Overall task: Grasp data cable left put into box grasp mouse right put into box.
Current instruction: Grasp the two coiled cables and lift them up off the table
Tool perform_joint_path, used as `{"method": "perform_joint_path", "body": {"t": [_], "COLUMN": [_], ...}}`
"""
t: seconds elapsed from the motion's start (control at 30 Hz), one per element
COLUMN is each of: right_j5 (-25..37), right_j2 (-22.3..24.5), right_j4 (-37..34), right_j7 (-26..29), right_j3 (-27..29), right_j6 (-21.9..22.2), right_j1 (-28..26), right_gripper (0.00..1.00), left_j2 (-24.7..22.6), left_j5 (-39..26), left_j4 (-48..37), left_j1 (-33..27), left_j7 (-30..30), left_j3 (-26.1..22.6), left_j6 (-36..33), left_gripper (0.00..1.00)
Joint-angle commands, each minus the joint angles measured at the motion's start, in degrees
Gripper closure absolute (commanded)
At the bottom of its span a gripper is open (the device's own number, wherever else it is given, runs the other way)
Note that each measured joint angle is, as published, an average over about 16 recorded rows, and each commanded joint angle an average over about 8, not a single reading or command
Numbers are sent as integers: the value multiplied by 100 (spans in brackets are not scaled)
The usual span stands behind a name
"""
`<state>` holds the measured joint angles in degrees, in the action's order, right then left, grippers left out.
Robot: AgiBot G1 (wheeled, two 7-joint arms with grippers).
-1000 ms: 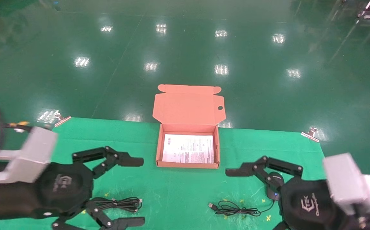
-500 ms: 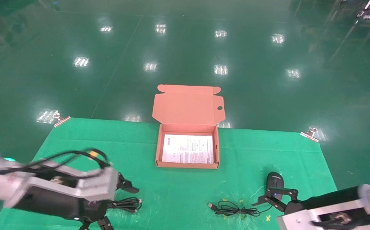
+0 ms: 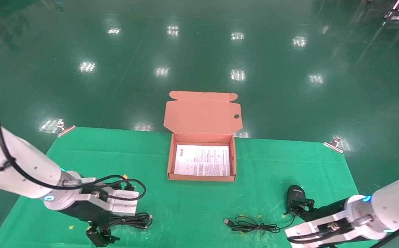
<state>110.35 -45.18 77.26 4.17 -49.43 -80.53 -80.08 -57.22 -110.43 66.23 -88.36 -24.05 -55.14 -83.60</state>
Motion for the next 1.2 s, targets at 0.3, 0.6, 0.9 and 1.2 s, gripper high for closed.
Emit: {"method": "perform_joint_path", "body": {"t": [0.3, 0.6, 0.9, 1.2], "right_j5": [489, 474, 504, 557], "right_j2": [-276, -640, -1056, -1332], "right_j4": [-166, -806, -1608, -2154], "right_j7": [705, 961, 746, 365], "right_j3": [-15, 20, -4, -65], "right_j6": [756, 1053, 1380, 1614], "right_j1": [444, 541, 514, 474], "right_gripper": [0, 0, 0, 0], "left_j2": [-424, -780, -1159, -1480], "left_j5": [-561, -319, -195, -230], "left_j4": [-783, -2165, -3521, -4357], "left_j1": [164, 238, 89, -54], "left_j7": [-81, 219, 902, 1426], "left_j3": [-188, -80, -19, -29], "left_j6": [548, 898, 1253, 1609], "left_gripper": [0, 0, 0, 0]}}
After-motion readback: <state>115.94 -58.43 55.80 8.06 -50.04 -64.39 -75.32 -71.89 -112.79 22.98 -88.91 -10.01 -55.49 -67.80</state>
